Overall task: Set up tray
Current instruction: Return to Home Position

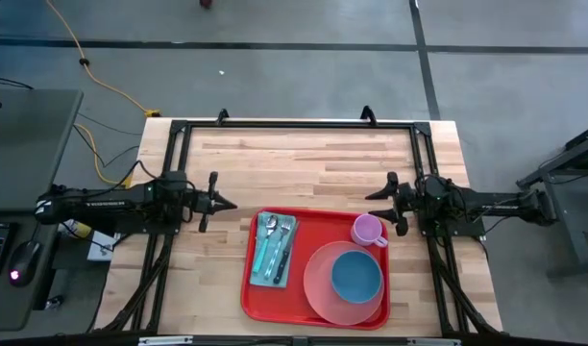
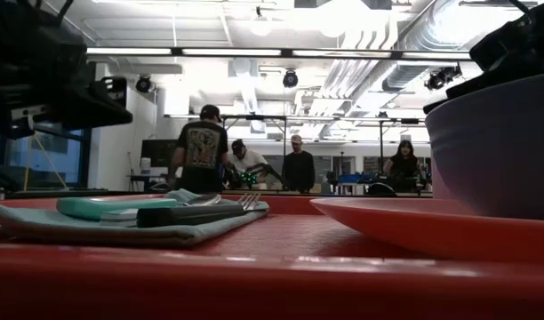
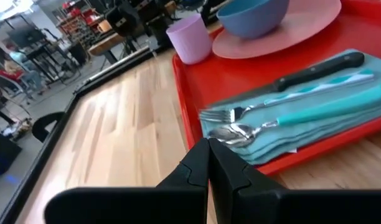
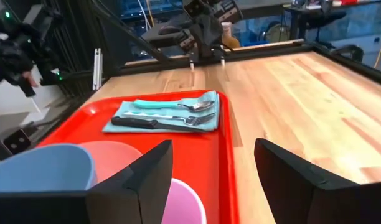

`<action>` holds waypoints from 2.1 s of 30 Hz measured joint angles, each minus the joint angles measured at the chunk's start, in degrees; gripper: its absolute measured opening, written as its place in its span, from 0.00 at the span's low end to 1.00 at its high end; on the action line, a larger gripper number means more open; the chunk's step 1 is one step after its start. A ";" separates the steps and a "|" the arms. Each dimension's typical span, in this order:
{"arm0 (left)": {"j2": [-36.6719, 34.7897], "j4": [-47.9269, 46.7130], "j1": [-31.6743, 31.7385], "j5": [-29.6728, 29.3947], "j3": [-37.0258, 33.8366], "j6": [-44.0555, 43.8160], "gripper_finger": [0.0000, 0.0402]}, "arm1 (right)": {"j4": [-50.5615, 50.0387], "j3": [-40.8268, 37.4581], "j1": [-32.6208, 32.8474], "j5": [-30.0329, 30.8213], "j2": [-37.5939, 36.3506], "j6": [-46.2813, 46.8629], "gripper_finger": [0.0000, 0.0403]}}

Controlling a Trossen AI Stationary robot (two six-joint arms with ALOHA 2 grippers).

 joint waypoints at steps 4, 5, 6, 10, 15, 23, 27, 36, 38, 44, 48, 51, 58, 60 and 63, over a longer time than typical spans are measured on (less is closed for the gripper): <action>-0.02 -2.34 0.00 -0.07 -0.01 1.42 0.10 | -0.03 -0.02 0.02 -0.02 0.01 2.95 0.51; 0.00 -2.89 0.00 -0.07 -0.01 1.62 0.10 | -0.03 -0.02 0.02 -0.04 0.01 2.83 0.51; 0.00 -2.99 0.00 -0.35 -0.01 1.70 0.10 | -0.03 -0.02 0.02 -0.02 0.01 2.66 0.51; -0.02 -2.89 0.00 -1.29 0.00 1.54 0.10 | -0.03 -0.02 0.02 -0.04 0.01 2.67 0.51; -0.02 -2.91 0.00 -1.55 0.01 1.49 0.10 | -0.03 -0.04 0.01 -0.07 0.01 2.65 0.51; -0.02 -2.90 0.00 -1.62 -0.01 1.46 0.10 | -0.03 -0.04 0.00 -0.09 0.01 2.63 0.51; -0.02 -2.90 0.00 -1.64 -0.01 1.46 0.10 | -0.03 -0.04 0.01 -0.09 0.01 2.63 0.51; -0.02 -2.90 0.00 -1.66 0.01 1.43 0.10 | -0.04 -0.07 0.01 -0.09 0.01 2.63 0.51; -0.02 -2.90 0.00 -1.66 0.01 1.42 0.10 | -0.03 -0.07 0.00 -0.09 0.01 2.62 0.51; -0.01 -2.90 0.00 -1.66 0.00 1.42 0.10 | -0.03 -0.07 0.00 -0.09 0.01 2.61 0.51; 0.00 -2.90 0.00 -1.66 -0.01 1.42 0.10 | -0.05 -0.07 0.00 -0.09 0.01 2.61 0.51; 0.00 -2.90 0.00 -1.66 0.01 1.42 0.10 | -0.04 -0.07 0.01 -0.09 0.01 2.61 0.51; 0.00 -2.90 0.00 -1.66 -0.01 1.41 0.10 | -0.03 -0.07 0.00 -0.09 0.01 2.61 0.51; 0.00 -2.90 0.00 -1.66 0.00 1.42 0.10 | -0.03 -0.07 0.00 -0.09 0.01 2.61 0.51; 0.00 -2.90 0.00 -1.66 0.01 1.42 0.10 | -0.03 -0.07 0.02 -0.09 0.01 2.61 0.51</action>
